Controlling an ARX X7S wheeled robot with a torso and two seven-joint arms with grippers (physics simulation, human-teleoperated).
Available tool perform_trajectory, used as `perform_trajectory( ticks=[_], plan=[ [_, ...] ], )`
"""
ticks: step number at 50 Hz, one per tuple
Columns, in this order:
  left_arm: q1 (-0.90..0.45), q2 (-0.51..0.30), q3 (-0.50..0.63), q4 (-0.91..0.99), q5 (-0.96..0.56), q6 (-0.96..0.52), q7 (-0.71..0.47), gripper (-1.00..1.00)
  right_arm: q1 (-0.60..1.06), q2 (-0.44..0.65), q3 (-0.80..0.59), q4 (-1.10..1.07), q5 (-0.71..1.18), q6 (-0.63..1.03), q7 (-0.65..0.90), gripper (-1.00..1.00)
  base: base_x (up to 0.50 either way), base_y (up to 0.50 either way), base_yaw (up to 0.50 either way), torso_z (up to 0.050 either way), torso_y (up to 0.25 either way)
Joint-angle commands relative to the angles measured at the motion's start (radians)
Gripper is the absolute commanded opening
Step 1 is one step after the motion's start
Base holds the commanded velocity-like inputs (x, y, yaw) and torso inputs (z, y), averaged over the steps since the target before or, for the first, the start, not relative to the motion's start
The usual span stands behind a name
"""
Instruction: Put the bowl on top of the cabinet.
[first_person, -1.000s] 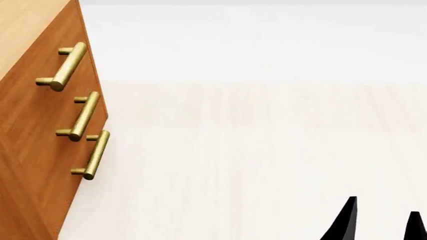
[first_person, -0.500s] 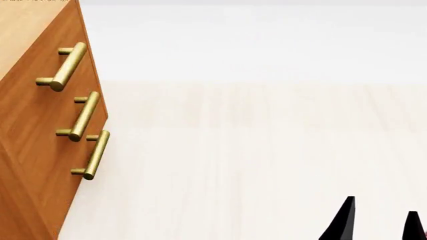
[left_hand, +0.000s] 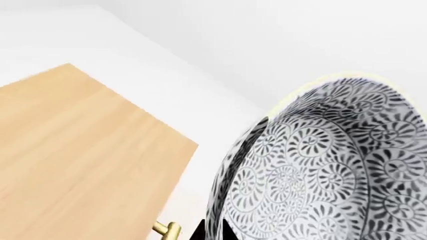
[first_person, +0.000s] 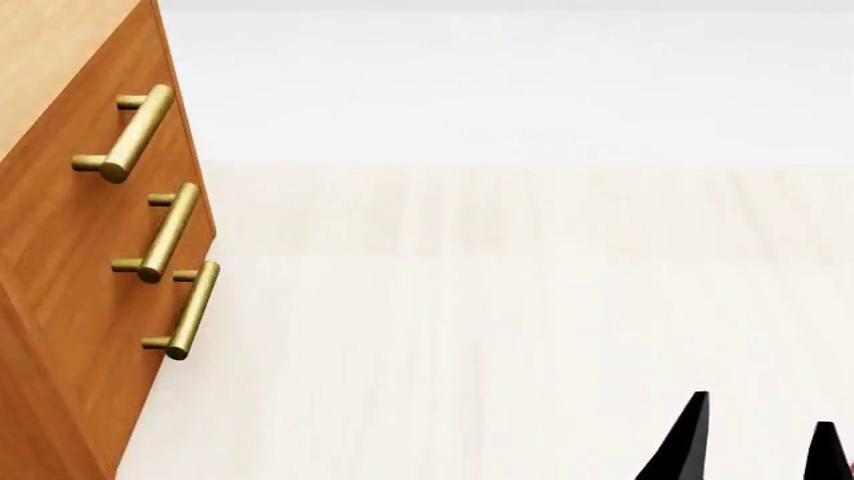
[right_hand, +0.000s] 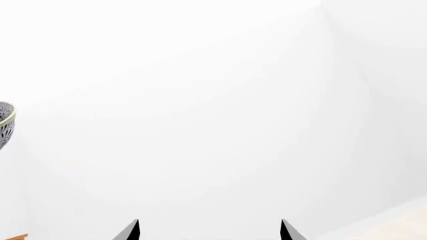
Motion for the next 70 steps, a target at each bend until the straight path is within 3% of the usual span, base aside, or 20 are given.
perform_trajectory(
  ticks=[1,6,14,19,31,51,70],
  plan=[
    [0.059,-0.027,-0.139,0.072,-0.026,0.040,-0.219,-1.00,0.005,-0.007,0.004,0.007,-0.005,0.010,-0.003,1.00,0.00,0.00,0.00,0.000,0.000],
    [0.100,-0.020,-0.168,0.183,-0.051,0.019,-0.290,-1.00,0.008,-0.009,0.005,0.011,-0.007,0.013,-0.004,1.00,0.00,0.00,0.00,0.000,0.000],
    [0.103,-0.018,-0.175,0.185,-0.044,0.036,-0.336,-1.00,0.010,-0.012,0.006,0.012,-0.009,0.020,-0.008,1.00,0.00,0.00,0.00,0.000,0.000],
    [0.186,-0.004,-0.209,0.353,-0.057,0.048,-0.453,-1.00,0.014,-0.015,0.007,0.018,-0.010,0.023,-0.010,1.00,0.00,0.00,0.00,0.000,0.002],
    [0.262,0.011,-0.227,0.500,-0.060,0.056,-0.546,-1.00,0.016,-0.018,0.010,0.020,-0.013,0.030,-0.013,1.00,0.00,0.00,0.00,0.000,0.000],
    [0.081,-0.051,-0.194,-0.032,0.060,0.384,-0.397,-1.00,0.078,-0.043,0.008,0.116,0.037,0.057,-0.060,1.00,0.00,0.00,0.00,0.001,0.001],
    [0.147,-0.042,-0.454,-0.042,0.312,0.373,-0.323,-1.00,0.109,-0.059,0.008,0.166,0.038,0.075,-0.074,1.00,0.00,0.00,0.00,0.000,0.001]
  ],
)
